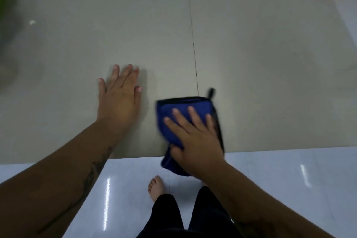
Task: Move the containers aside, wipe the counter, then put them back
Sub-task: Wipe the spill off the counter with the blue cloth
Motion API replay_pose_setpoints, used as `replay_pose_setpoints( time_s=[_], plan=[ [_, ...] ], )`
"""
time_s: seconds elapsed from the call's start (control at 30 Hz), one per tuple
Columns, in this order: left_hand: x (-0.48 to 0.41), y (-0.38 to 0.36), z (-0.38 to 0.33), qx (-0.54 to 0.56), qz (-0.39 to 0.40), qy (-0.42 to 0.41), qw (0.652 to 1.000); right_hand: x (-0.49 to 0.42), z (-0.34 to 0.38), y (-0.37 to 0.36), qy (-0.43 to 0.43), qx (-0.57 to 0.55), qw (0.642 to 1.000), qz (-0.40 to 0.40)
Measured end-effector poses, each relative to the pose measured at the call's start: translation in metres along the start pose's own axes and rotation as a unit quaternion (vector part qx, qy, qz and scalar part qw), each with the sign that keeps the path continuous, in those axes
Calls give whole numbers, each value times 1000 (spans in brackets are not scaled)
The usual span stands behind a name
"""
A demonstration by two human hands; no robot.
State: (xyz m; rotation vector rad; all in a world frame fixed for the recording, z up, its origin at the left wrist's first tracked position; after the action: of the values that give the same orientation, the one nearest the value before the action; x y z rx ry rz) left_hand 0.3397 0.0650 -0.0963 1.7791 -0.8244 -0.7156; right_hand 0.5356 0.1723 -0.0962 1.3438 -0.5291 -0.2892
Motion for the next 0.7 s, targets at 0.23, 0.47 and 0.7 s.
replay_pose_setpoints(
  time_s=[0.23,0.47,0.7],
  plan=[
    [19,13,43,-55,47,45,996,-142,-106,38,-143,21,989,-35],
    [13,6,45,-65,61,41,995,-30,-60,16,-204,9,979,-25],
    [15,10,48,-42,52,37,997,-119,51,16,70,28,997,-4]
  ],
)
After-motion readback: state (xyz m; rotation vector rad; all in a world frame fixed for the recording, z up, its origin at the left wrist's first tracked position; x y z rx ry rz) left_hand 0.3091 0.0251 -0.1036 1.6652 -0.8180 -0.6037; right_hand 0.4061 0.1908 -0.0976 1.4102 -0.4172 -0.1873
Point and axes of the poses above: each hand's wrist, its own x-axis away from the middle knuckle, its own y-axis out of the back of the hand, z = x × y, the point moved 2 cm from there along -x, towards the middle knuckle, and after that the axes turned 15 degrees about -y, right-handed, at the moved point
